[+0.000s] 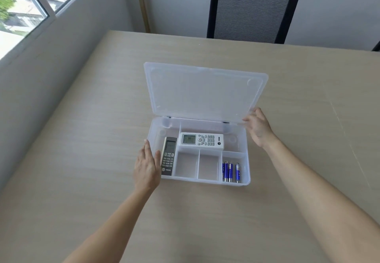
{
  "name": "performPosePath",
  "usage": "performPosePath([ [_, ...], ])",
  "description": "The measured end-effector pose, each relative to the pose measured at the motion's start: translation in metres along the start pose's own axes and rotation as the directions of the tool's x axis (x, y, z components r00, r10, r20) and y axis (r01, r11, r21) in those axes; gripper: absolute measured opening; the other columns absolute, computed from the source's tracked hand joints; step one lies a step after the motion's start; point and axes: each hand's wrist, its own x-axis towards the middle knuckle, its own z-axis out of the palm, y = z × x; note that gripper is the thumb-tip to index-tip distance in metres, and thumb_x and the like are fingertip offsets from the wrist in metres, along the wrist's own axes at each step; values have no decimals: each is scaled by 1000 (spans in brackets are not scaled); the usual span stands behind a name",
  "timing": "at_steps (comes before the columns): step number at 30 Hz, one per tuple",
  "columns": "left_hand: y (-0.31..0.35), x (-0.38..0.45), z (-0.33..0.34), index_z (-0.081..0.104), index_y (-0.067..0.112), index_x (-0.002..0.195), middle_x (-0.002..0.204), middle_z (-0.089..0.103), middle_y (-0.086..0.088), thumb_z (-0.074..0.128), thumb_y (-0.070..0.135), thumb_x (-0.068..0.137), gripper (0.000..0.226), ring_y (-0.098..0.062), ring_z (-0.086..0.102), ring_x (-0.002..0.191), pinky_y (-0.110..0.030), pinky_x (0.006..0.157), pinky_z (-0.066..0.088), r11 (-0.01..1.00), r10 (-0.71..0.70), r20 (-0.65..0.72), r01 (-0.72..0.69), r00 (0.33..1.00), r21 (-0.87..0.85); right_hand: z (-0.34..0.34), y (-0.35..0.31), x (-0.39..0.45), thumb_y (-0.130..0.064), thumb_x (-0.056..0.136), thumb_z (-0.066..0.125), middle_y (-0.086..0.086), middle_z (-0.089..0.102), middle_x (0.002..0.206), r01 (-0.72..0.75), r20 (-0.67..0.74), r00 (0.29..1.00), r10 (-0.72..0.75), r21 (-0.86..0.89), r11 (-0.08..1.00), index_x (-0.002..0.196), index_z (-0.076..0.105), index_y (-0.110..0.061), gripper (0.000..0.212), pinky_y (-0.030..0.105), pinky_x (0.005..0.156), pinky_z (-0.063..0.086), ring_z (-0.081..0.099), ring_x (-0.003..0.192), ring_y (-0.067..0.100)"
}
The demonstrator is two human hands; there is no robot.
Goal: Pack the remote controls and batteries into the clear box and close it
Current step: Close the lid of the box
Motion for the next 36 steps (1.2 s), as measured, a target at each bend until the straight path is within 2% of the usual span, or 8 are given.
performPosePath([
  [3, 7, 4, -14, 27, 21, 148, 149, 40, -5, 15, 46, 100, 56, -28, 40, 135, -43, 110, 31, 916, -152, 88, 174, 984, -362, -16, -16, -44, -23, 47, 72, 2, 45, 86, -160, 207, 975, 79, 409, 898, 80, 61, -21, 34, 25, 86, 36, 44, 89, 7],
  [6, 5, 9, -39, 38, 17, 144, 149, 42, -2, 0, 64, 91, 80, -22, 36, 140, -38, 117, 24, 435, -285, 388, 479, 876, -762, -27, -9, -81, -33, 53, 70, 10, 38, 135, -190, 207, 974, 91, 532, 825, 132, 46, -13, 85, 40, 119, 22, 31, 138, 26],
  [11, -9, -1, -68, 44, 6, 137, 145, 48, -11, 1, 79, 80, 102, -21, 41, 136, -44, 119, 23, 124, -192, 525, 552, 829, -825, -11, 11, -123, -41, 87, 55, 1, 58, 133, -104, 122, 990, 76, 240, 965, 116, 59, -16, 38, 34, 115, 30, 51, 127, 14],
  [16, -4, -17, -79, 48, 19, 132, 134, 56, -1, 26, 76, 84, 77, -20, 51, 123, -39, 107, 35, 315, -112, 517, 524, 848, -791, -6, 50, -147, -50, 78, 69, -6, 64, 108, -19, -33, 999, 13, -195, 981, 104, 63, -19, 40, 36, 99, 40, 59, 106, 13],
  [20, 7, -33, -69, 38, 23, 121, 120, 53, 7, 79, 43, 71, 67, -11, 55, 105, -29, 84, 44, 621, -94, 468, 419, 879, -662, 7, 74, -149, -57, 62, 75, 4, 46, 146, -45, -58, 998, 8, -667, 744, 141, 35, -15, 97, 37, 109, 38, 47, 129, 21],
  [24, 12, -33, -43, 22, 14, 140, 140, 31, -13, 92, 39, 43, 121, -28, 36, 133, -43, 107, 40, 861, -150, 357, 299, 922, -411, 27, 83, -145, -61, 59, 78, 18, 6, 159, -258, -223, 966, 131, -811, 524, 149, -10, -7, 137, 41, 115, 23, 16, 145, 35],
  [30, 14, -28, -27, -10, 17, 149, 149, 10, -17, 92, 35, 51, 143, -35, 28, 138, -46, 113, 34, 911, -207, 333, 305, 920, -277, 35, 96, -143, -58, 58, 81, 22, 3, 156, -293, -290, 953, 94, -789, 540, 148, -15, -7, 141, 45, 112, 24, 12, 141, 42],
  [36, 9, -23, -19, -11, 16, 150, 150, 8, -17, 92, 30, 52, 142, -37, 31, 137, -46, 113, 33, 918, -192, 290, 276, 937, -285, 36, 102, -146, -54, 60, 81, 22, 7, 154, -246, -281, 959, 25, -790, 562, 149, -12, -5, 138, 46, 107, 32, 14, 138, 41],
])
